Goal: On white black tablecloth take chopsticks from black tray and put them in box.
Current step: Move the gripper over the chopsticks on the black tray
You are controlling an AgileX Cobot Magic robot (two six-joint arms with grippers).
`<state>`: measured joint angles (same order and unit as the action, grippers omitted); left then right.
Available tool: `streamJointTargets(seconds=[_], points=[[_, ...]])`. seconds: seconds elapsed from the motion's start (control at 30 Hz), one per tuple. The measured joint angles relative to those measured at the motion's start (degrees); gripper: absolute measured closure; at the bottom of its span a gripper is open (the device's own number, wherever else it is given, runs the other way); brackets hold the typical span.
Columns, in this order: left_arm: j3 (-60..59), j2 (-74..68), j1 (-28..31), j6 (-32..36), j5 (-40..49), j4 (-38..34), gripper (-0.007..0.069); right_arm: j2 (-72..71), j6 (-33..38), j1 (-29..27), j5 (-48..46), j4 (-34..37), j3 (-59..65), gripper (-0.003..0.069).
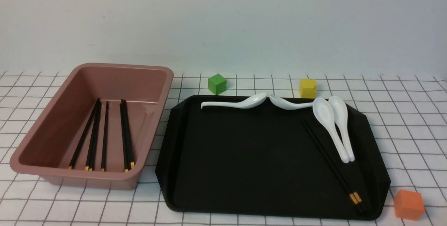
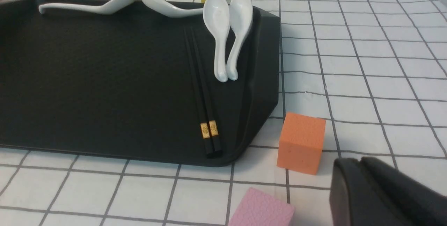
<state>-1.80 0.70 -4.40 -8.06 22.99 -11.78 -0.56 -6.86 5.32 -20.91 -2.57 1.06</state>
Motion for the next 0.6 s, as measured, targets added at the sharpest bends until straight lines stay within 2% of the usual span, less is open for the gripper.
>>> streamJointTargets(seconds=[0.23, 0.33, 0.43, 0.47, 0.5, 0.6], points=[[0.0, 0.0, 0.0, 0.0, 0.0, 0.0, 0.0386, 0.0, 0.0, 0.0, 0.3, 0.1, 0.0, 0.0607], [0.0, 0.0, 0.0, 0.0, 0.0, 0.0, 0.0386, 0.0, -2.3, 0.0, 1.3, 4.2, 0.1, 0.0605], [0.0, 0.0, 0.0, 0.0, 0.0, 0.0, 0.0386, 0.0, -14.0, 0.0, 3.3, 22.2, 0.3, 0.0601], [0.0, 0.0, 0.0, 0.0, 0.0, 0.0, 0.0386, 0.0, -14.0, 0.0, 3.3, 22.2, 0.3, 0.0601], [0.0, 0.0, 0.0, 0.0, 0.0, 0.0, 0.0386, 0.0, -16.9, 0.0, 3.6, 28.4, 0.3, 0.0599], [0.0, 0.0, 0.0, 0.0, 0.0, 0.0, 0.0386, 0.0, -18.6, 0.0, 3.9, 33.7, 0.3, 0.0595]])
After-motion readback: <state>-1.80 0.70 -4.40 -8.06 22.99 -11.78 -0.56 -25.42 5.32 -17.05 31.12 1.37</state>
